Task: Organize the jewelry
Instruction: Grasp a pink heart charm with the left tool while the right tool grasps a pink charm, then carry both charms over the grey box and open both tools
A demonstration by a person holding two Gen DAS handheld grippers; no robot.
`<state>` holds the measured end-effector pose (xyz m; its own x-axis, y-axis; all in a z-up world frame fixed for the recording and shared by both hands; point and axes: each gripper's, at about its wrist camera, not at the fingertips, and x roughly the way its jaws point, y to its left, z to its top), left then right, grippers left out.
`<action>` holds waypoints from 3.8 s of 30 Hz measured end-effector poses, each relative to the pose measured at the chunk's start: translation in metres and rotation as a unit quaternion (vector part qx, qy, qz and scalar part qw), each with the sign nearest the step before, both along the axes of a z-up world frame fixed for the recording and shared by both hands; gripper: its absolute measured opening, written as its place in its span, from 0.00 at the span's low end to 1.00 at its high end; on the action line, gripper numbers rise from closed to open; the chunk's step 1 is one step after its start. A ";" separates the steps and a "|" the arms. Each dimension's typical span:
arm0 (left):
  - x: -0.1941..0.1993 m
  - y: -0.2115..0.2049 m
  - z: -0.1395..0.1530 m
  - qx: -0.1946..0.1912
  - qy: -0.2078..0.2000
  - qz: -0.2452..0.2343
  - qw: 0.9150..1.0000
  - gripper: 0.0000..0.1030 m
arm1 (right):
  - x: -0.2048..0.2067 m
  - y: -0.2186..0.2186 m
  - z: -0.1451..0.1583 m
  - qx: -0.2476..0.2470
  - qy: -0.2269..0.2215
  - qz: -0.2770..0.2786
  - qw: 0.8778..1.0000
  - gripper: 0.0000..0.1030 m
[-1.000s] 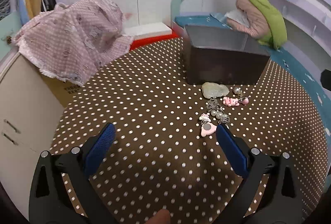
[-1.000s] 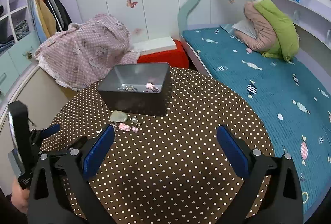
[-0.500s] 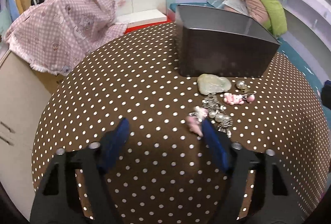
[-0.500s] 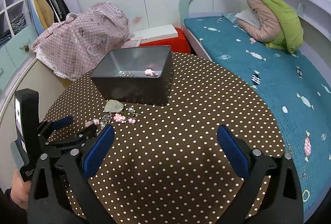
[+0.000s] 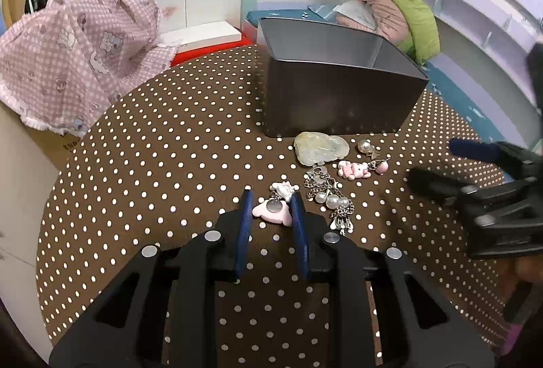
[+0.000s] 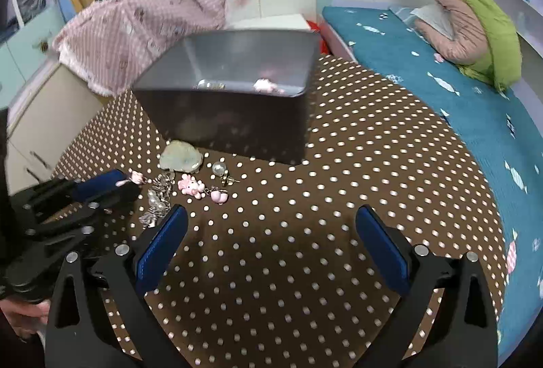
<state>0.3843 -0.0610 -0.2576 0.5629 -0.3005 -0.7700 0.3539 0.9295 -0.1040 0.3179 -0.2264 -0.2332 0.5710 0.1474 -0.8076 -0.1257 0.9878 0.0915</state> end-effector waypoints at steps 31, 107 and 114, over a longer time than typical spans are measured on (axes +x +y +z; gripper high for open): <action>-0.056 0.044 0.061 -0.054 -0.049 0.019 0.997 0.23 | -0.030 0.018 0.053 0.025 -0.069 0.097 0.993 0.11; 0.092 -0.049 0.106 -0.048 -0.061 -0.026 0.997 0.85 | 0.080 -0.039 0.080 0.060 -0.064 0.030 0.996 0.76; 0.056 -0.023 0.128 -0.032 -0.118 0.017 0.992 0.94 | 0.049 -0.052 0.100 0.083 -0.100 -0.007 0.991 0.93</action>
<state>0.4403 -0.0840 -0.1292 0.7365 -0.3214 -0.5952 0.3437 0.9357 -0.0799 0.3668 -0.2786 -0.1335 0.7205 0.2593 -0.6431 -0.1435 0.9631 0.2275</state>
